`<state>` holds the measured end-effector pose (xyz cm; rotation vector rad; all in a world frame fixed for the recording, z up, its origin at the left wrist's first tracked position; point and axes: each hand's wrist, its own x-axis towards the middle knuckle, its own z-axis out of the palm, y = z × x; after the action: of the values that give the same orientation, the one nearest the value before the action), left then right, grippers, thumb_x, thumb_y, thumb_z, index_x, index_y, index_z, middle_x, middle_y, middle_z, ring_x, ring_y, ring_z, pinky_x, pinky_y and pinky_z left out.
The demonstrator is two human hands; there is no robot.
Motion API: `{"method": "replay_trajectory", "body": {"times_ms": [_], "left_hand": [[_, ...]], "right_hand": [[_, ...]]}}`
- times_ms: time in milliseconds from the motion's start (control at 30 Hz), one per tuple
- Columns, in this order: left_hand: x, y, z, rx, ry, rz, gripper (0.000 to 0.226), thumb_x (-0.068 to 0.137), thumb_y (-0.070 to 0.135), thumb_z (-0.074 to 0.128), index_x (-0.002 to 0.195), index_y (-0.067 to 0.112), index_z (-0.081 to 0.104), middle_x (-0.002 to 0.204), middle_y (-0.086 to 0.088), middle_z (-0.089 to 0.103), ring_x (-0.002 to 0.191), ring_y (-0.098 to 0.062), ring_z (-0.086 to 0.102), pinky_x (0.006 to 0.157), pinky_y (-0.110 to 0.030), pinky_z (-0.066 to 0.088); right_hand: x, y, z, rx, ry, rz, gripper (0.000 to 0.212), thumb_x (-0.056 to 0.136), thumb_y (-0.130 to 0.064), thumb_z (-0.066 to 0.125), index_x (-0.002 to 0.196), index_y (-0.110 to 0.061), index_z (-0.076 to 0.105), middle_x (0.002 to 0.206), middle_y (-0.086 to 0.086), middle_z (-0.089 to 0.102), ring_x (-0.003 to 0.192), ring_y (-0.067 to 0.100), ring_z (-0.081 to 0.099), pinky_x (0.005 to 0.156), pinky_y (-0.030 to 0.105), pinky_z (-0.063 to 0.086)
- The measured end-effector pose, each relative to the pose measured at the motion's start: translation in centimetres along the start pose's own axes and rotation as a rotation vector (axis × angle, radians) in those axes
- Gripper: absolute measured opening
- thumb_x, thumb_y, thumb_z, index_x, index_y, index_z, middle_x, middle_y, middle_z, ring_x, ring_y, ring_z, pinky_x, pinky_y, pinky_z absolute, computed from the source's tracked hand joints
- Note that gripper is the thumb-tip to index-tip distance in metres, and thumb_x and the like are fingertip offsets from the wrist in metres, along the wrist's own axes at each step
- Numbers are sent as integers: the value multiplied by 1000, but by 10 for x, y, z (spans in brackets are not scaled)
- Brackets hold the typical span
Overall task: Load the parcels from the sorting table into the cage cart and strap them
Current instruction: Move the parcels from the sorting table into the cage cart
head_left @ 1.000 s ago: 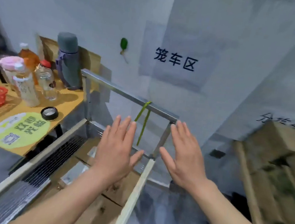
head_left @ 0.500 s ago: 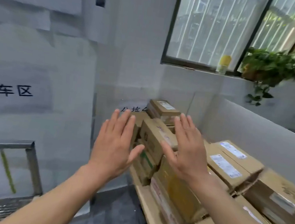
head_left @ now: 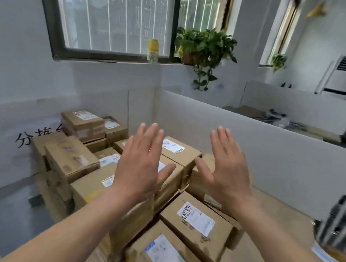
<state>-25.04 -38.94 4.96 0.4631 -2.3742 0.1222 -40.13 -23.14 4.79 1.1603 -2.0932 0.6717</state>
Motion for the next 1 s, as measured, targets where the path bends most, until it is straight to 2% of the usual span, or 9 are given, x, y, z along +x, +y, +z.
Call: {"method": "replay_trajectory", "body": {"times_ms": [167,300,467,600,700,767,900,1000], "left_hand": [[26,35,31,-39,-28,59,77,91,59,39,146,5,34,152,-17,38,143,-39,31,107,-55,37],[44,45,55,-57,-54,83,77,91,59,43,147,7,34,154,-15,35,145,-37,28,110,-52,35],[62,39,94,-167,-101,133,75,92,58,38,145,6,37,152,-17,36,142,-38,32,108,-52,37],[74,33,134,-342,-181,96,71,93,53,46,147,6,37,154,-17,32,141,-35,33,110,-47,37],[78,33,165,-450,-284,79,65,95,45,53,147,13,33,151,-7,31,137,-27,33,106,-36,36],[80,37,184,-514,-361,66,61,96,45,52,146,17,30,147,-3,32,135,-24,34,104,-34,37],[78,49,223,-581,-552,-21,55,97,45,50,144,22,32,146,-7,31,135,-26,34,108,-38,36],[76,54,248,-555,-653,-71,51,96,48,50,137,21,37,141,-10,32,130,-28,36,106,-40,37]], "right_hand": [[-6,49,-8,-61,-24,83,76,93,-56,39,155,-13,29,163,8,25,152,24,18,118,44,20],[-6,70,-5,-106,-40,134,77,92,-56,40,154,-11,31,162,10,28,151,26,22,117,48,26],[-7,87,7,-169,-61,192,79,92,-57,40,153,-9,33,161,12,29,150,27,23,116,49,26],[-10,102,25,-191,-150,313,82,93,-64,33,157,-13,24,165,7,17,153,22,11,121,43,17],[-17,114,47,-194,-272,473,79,98,-61,39,159,-19,13,167,3,5,154,18,1,122,37,9],[-25,122,63,-182,-335,601,78,98,-59,40,160,-21,10,168,4,2,154,18,-1,122,36,9],[-44,135,93,-67,-454,829,77,97,-61,41,160,-25,14,167,6,7,154,23,6,122,41,17],[-52,141,108,-9,-479,945,69,92,-61,44,152,-29,32,156,8,32,144,28,33,112,43,38]]}}
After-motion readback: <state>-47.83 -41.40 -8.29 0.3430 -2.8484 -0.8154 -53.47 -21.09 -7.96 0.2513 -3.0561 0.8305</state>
